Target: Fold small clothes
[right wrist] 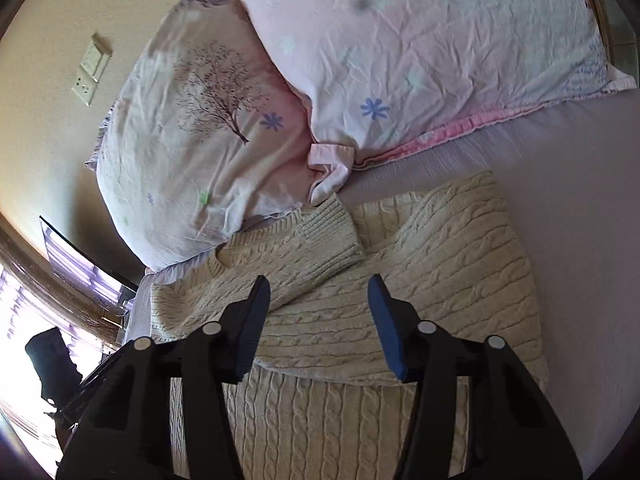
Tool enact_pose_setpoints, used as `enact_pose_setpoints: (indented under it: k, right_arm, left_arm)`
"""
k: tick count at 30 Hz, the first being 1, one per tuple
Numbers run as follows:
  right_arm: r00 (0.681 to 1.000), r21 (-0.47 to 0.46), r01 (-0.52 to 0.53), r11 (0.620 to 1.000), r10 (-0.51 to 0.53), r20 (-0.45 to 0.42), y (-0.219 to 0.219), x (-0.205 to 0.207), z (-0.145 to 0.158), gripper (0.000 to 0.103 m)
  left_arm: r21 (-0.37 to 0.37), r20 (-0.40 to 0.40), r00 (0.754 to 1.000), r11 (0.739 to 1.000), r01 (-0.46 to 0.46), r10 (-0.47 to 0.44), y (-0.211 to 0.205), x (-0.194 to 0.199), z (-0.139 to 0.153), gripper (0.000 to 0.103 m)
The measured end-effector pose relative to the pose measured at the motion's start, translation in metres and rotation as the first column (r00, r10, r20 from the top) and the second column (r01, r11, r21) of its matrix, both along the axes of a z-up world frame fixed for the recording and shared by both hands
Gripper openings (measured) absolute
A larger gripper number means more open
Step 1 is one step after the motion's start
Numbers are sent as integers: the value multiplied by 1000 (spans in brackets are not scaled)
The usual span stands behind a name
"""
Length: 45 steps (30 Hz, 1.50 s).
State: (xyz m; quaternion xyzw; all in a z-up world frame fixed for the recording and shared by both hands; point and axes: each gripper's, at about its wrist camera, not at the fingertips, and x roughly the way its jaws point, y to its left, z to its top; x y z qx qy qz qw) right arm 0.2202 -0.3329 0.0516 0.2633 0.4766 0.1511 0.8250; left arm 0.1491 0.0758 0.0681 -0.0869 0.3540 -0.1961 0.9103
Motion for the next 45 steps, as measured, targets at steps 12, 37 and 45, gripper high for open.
enact_pose_setpoints:
  k: [12, 37, 45]
  right_arm:
    - [997, -51, 44, 998, -47, -57, 35, 51, -42, 8]
    - [987, 183, 128, 975, -107, -119, -100, -220, -36, 31]
    - [993, 268, -106, 957, 117, -25, -83, -299, -30, 27]
  left_arm:
    - [-93, -204, 964, 976, -195, 173, 88, -80, -49, 81]
    - [-342, -93, 995, 940, 8, -43, 67, -172, -70, 61]
    - [-494, -69, 995, 869, 30, -74, 78, -225, -93, 57]
